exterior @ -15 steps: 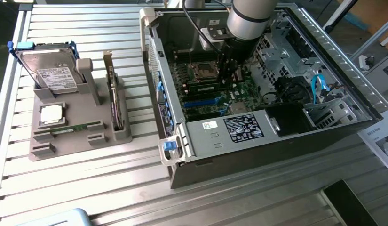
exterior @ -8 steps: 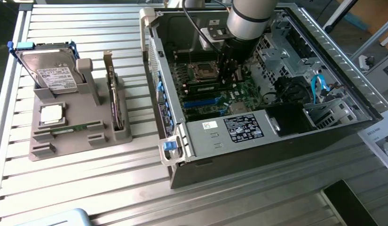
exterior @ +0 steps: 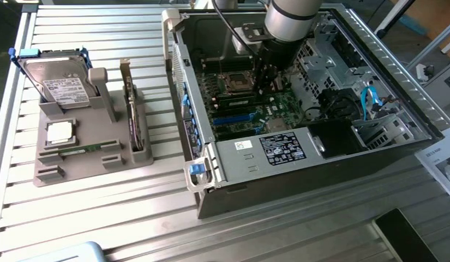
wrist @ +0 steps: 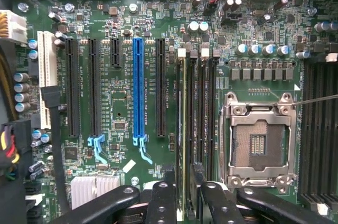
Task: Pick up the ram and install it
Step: 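Insert the ram into the slot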
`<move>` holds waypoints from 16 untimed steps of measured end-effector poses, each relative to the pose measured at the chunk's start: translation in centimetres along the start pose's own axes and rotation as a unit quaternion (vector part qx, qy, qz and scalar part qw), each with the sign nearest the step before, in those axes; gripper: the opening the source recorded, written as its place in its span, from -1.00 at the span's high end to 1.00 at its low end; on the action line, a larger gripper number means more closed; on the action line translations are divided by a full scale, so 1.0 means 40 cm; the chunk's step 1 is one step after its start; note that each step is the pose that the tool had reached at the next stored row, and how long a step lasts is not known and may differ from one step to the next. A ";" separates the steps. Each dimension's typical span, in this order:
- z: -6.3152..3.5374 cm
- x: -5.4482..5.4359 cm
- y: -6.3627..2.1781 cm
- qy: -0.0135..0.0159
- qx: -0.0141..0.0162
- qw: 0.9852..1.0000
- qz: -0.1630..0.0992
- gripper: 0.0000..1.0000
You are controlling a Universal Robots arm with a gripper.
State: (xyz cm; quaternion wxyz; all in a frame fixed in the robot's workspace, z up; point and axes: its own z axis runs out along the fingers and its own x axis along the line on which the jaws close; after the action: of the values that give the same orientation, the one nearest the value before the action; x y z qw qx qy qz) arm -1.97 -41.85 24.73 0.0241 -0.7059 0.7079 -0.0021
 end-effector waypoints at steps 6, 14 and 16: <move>-0.039 -0.002 -0.001 0.005 -0.001 1.000 0.000 0.48; -0.077 -0.003 -0.003 0.015 -0.003 1.000 0.000 0.48; -0.085 -0.004 -0.003 0.018 -0.004 1.000 0.000 0.48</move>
State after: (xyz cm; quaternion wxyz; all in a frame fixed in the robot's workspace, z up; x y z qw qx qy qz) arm -1.98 -41.80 28.12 0.0089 -0.7062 0.7078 -0.0118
